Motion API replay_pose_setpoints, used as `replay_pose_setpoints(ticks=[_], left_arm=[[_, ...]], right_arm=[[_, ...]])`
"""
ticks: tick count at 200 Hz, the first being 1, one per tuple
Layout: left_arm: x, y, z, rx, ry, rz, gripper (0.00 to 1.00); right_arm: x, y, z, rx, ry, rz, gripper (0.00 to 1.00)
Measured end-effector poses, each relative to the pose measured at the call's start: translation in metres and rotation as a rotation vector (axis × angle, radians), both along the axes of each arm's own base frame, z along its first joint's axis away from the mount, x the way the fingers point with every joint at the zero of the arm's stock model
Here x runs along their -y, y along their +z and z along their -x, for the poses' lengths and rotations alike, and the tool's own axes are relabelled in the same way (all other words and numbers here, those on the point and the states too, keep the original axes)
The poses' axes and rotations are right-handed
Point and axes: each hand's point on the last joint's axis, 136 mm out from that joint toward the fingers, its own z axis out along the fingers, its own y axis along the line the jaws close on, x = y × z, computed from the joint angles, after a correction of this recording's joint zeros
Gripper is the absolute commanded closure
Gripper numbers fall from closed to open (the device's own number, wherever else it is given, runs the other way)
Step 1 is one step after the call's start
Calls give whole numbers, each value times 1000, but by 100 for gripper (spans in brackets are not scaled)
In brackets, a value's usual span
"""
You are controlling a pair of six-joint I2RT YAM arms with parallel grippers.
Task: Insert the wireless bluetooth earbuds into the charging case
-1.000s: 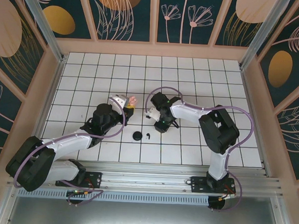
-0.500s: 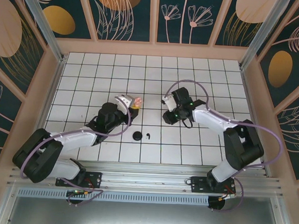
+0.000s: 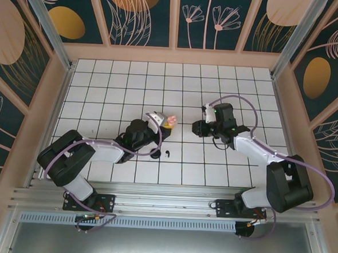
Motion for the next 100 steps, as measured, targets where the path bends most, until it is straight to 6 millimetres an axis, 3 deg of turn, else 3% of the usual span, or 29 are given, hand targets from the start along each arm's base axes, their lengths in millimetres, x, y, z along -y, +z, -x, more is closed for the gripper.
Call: replay_pose_setpoints(ticks=[100], left_arm=[[26, 1, 4, 18, -80, 38, 95]], right_arm=[[-8, 52, -2, 42, -48, -235, 78]])
